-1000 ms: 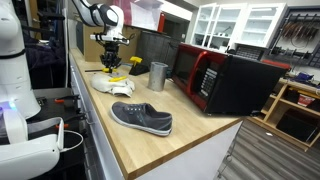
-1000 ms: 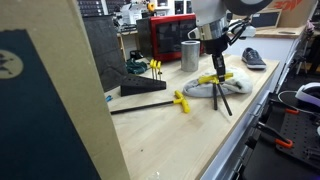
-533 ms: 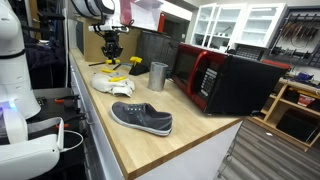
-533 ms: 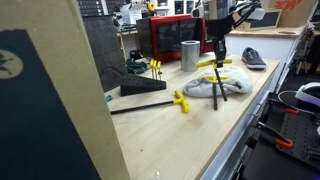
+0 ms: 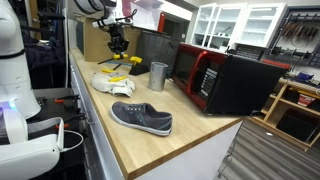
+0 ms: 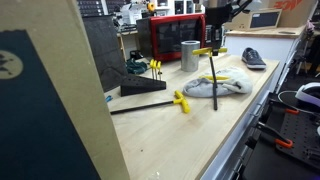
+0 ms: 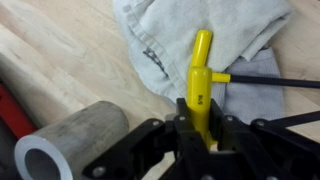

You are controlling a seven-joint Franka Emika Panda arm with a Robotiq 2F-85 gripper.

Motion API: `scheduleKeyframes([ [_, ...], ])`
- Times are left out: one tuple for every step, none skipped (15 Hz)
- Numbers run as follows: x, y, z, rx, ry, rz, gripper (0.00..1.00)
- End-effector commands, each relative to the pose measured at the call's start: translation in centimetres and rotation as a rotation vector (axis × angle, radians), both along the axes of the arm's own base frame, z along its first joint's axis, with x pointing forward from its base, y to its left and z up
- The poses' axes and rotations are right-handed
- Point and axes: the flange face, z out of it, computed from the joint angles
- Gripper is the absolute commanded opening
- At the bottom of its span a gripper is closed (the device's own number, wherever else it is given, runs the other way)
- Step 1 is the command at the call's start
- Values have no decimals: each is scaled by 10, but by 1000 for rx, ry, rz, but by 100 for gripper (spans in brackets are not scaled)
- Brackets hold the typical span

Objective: Put the things with the yellow handle on the stand

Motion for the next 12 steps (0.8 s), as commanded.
scheduleKeyframes([
  [19, -3, 33, -45, -104, 33, 6],
  [24, -1, 40, -57, -128, 55, 6],
  [29, 1, 47, -67, -149, 73, 6],
  [33, 5, 53, -77, -170, 96, 6],
  [37, 8, 59, -84, -189, 111, 6],
  [40, 14, 63, -99, -201, 127, 6],
  [43, 17, 67, -101, -210, 117, 6],
  [33, 8, 55, -87, -169, 111, 22],
  [35, 12, 59, -90, -179, 119, 22],
  [37, 14, 61, -89, -183, 122, 22],
  [37, 14, 61, -89, -184, 123, 22],
  [37, 14, 61, -90, -183, 123, 22],
])
